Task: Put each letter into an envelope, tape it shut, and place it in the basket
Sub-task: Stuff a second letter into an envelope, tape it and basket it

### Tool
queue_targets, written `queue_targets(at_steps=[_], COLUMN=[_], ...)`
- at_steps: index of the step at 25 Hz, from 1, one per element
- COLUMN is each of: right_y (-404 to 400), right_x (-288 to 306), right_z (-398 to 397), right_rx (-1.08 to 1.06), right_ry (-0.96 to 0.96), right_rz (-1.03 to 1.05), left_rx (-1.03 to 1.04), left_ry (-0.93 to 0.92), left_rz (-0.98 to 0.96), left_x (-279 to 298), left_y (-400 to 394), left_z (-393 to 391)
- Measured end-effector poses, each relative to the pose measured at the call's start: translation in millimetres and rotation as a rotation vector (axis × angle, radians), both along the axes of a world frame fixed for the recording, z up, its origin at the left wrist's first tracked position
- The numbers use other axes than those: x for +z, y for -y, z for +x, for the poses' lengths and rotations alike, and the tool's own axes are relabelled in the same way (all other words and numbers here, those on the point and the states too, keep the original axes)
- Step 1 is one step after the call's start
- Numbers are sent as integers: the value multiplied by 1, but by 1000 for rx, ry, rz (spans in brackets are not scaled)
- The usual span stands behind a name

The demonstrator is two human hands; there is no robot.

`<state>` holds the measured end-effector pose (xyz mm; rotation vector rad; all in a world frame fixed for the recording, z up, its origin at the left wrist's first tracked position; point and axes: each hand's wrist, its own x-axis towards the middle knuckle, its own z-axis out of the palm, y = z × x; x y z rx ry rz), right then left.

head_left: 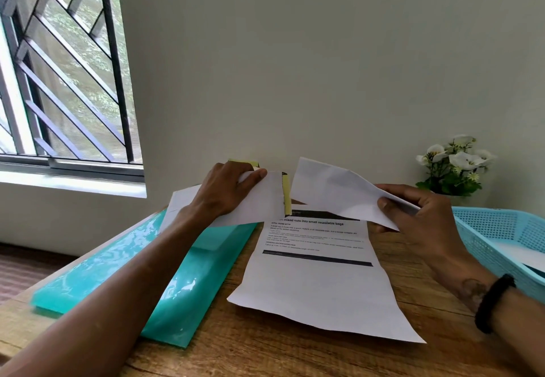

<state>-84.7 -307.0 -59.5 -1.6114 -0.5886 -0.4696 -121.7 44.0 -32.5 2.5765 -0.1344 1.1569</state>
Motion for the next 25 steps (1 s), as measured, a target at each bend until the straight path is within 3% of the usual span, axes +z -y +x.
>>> queue_targets(at_steps=[11,16,25], right_y=[-2,1,7], right_x=[-8,-11,-8], right_z=[6,12,14], right_rx=[-12,79,142], right_ry=[3,-152,-228], right_rz=[64,117,12], left_rx=[-134,-168,-90], left_ry=[-56,-86,39], left_rz=[-204,-262,-253], left_x=[17,20,16], left_y=[12,11,12], left_z=[-7,-9,-10])
